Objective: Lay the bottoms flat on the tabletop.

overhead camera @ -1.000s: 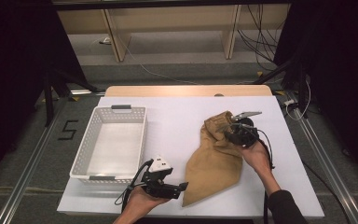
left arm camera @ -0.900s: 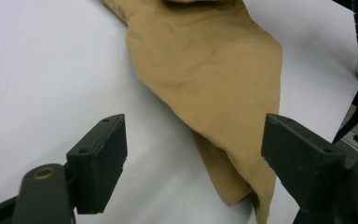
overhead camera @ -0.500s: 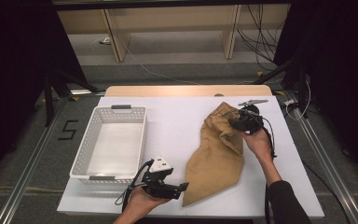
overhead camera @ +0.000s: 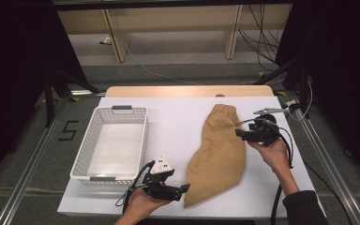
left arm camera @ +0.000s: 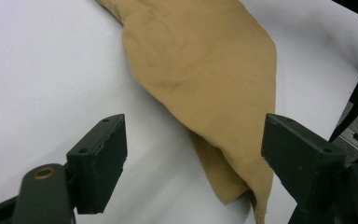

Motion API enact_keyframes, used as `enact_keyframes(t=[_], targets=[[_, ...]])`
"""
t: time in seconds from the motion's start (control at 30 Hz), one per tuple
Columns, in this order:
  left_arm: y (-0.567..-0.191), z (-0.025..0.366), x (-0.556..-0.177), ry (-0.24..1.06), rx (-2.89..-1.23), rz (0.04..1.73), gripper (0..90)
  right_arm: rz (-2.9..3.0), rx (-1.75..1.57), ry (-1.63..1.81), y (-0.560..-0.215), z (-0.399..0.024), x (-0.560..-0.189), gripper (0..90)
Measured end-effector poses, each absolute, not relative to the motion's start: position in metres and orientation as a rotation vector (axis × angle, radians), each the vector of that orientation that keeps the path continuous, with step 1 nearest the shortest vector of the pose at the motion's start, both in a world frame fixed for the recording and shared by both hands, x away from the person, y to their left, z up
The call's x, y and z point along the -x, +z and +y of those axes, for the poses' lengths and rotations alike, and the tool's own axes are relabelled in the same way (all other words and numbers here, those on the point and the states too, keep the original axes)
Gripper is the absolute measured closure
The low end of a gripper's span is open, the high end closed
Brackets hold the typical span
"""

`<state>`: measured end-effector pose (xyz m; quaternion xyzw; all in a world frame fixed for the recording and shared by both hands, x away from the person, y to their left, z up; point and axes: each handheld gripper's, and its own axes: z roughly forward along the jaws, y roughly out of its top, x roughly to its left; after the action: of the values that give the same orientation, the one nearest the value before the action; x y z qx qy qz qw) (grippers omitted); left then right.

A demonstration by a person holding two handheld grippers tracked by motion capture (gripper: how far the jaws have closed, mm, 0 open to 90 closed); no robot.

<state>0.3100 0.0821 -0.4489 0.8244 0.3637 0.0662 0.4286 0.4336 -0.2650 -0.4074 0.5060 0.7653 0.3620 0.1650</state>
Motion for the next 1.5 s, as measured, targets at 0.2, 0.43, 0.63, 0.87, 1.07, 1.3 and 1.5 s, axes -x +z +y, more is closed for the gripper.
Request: enact_keyframes(t=[0.2,0.43,0.63,0.87,1.07,1.3,1.5], targets=[[-0.448,0.082,-0.310,0.167,-2.057,0.905,22.3,2.203,-1.442,0.998,-0.421,-0.261,-0.418,26.0],[-0.449,0.082,-0.310,0.160,-2.058,0.899,21.0,2.211,-1.417,1.033,-0.428,-0.256,-0.402,21.0],[-0.449,0.081,-0.310,0.158,-2.057,0.896,20.9,2.224,-1.403,1.032,-0.432,-0.256,-0.390,20.7],[-0.449,0.081,-0.309,0.162,-2.057,0.893,20.8,2.249,-1.442,0.971,-0.438,-0.255,-0.380,22.1],[-0.449,0.081,-0.309,0.163,-2.058,0.892,20.9,2.269,-1.450,0.948,-0.442,-0.254,-0.371,23.5],[-0.449,0.080,-0.309,0.166,-2.059,0.891,20.8,2.306,-1.468,0.911,-0.450,-0.252,-0.365,26.8],[-0.450,0.079,-0.308,0.166,-2.065,0.886,20.9,2.315,-1.522,0.872,-0.462,-0.258,-0.371,30.1]])
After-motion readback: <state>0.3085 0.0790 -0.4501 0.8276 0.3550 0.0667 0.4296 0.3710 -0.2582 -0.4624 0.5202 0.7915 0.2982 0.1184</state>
